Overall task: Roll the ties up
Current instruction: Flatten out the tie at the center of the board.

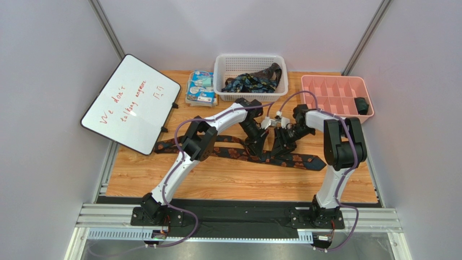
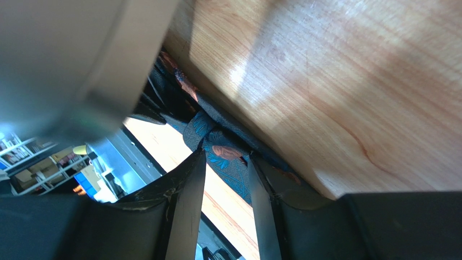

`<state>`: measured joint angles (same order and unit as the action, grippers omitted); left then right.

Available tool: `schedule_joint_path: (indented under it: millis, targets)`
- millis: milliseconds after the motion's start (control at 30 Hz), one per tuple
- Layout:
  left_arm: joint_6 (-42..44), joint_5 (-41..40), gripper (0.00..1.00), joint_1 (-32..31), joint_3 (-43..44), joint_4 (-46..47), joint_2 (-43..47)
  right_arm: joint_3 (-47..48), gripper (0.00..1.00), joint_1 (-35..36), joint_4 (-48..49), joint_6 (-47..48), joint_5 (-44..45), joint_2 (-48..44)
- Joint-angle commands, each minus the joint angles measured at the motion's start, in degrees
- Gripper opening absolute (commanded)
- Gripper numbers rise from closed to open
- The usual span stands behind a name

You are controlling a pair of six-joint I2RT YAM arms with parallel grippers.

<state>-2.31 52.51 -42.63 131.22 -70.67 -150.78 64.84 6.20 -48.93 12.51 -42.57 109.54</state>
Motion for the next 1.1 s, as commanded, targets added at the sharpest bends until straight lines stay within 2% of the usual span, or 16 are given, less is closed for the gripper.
schedule_joint_path:
  millis: [0,133,300,367,600,633,733,767,900,933,1067]
  targets:
    - [-0.9,1.9,0.05,0.4,-0.5,1.1,-0.6,-2.6,0.43,0.3,6.3,-2.3,3.0,-3.0]
    - [-1.4,1.8,0.05,0.4,-1.1,2.0,0.0,-3.8,0.44,0.7,8.4,-3.9,4.9,-4.9]
    - [-2.7,1.8,0.05,0.6,-2.5,3.7,0.2,-3.8,0.43,2.2,8.4,-3.6,1.9,-3.4]
    - [-2.8,1.9,0.05,0.5,-3.0,4.0,0.0,-3.8,0.37,2.6,8.1,-3.5,1.6,-3.1]
    - [-4.4,2.2,0.1,1.4,-5.6,7.0,1.9,-3.3,0.03,2.4,6.4,-2.6,1.6,-4.9]
    - [-4.7,2.2,0.11,2.5,-6.5,7.7,3.2,-3.1,0.01,2.3,5.4,-2.1,1.8,-5.8]
    - [-6.6,3.2,0.22,5.5,-10.3,12.1,8.1,-2.3,0.0,1.6,4.0,-1.8,2.0,-7.3]
    - [-7.7,3.8,0.3,6.5,-11.8,15.1,9.6,-2.2,0.0,1.1,3.7,-1.7,1.8,-8.3]
    - [-6.7,4.8,0.44,10.4,-17.6,18.6,17.4,-2.3,0.0,0.3,2.4,-1.1,2.0,-9.4]
    - [-6.0,4.7,0.56,11.0,-19.5,18.6,20.1,-2.5,0.0,0.1,2.4,-1.0,2.1,-9.6]
    - [-1.2,2.2,0.57,15.3,-24.0,16.1,25.7,-3.4,0.0,-1.0,2.8,-0.6,2.7,-9.6]
